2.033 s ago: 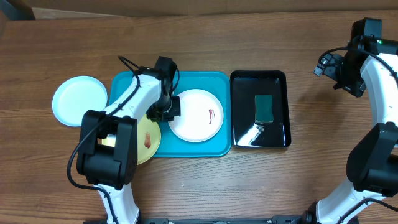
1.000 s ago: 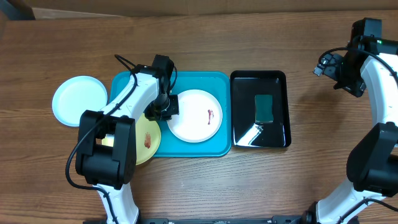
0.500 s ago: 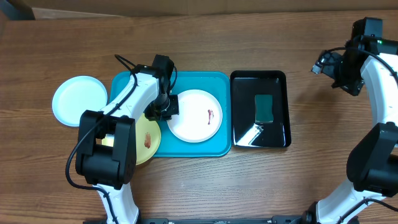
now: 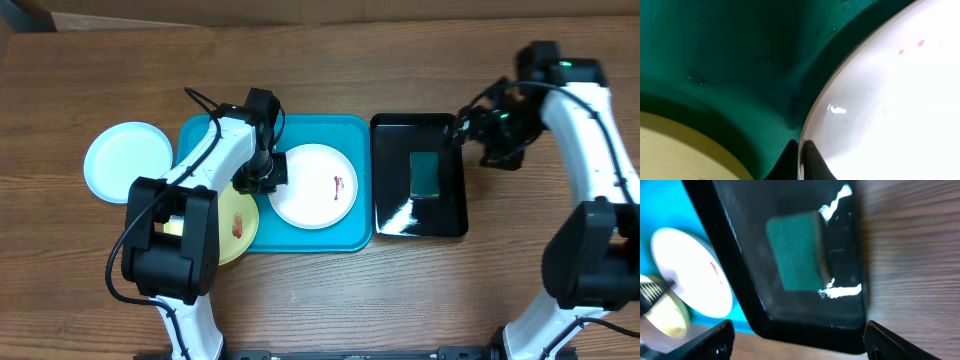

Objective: Clean dirty plates on tray and stack at the side
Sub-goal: 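Reach the right gripper into the black tray and grasp the sponge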

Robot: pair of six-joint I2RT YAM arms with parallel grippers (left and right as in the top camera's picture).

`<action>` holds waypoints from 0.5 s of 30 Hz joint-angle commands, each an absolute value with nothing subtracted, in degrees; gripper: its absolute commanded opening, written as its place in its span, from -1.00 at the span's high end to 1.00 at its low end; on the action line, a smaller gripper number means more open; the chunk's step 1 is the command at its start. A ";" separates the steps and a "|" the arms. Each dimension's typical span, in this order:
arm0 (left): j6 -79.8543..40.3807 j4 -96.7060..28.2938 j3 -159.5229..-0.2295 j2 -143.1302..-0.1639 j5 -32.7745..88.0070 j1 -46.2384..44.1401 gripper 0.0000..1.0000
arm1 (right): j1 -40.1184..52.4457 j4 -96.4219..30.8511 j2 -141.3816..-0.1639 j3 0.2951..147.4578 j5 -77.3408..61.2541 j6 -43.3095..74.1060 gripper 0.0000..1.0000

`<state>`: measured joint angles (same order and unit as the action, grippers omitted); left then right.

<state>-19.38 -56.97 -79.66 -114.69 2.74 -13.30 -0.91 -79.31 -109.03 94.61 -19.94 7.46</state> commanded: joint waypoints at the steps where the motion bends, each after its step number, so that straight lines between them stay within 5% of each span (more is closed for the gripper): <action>1: -19.55 -56.99 -80.77 -113.89 1.93 -13.15 0.88 | 3.62 -79.35 -108.55 94.59 -14.20 5.96 -0.68; 4: -19.53 -57.04 -80.77 -113.89 1.93 -13.15 0.87 | 8.49 -77.82 -108.55 92.82 -8.82 6.94 -0.69; 6: -19.53 -57.04 -80.77 -113.89 1.93 -13.15 0.86 | 10.11 -76.40 -108.55 91.94 -8.58 7.44 -1.00; 13: -19.53 -57.08 -80.77 -113.89 1.93 -13.15 0.86 | 12.25 -71.13 -108.66 89.95 -8.62 7.49 -1.00; 15: -19.53 -57.19 -80.77 -113.89 1.93 -13.15 0.86 | 12.25 -71.20 -108.66 89.95 -8.58 8.05 -0.80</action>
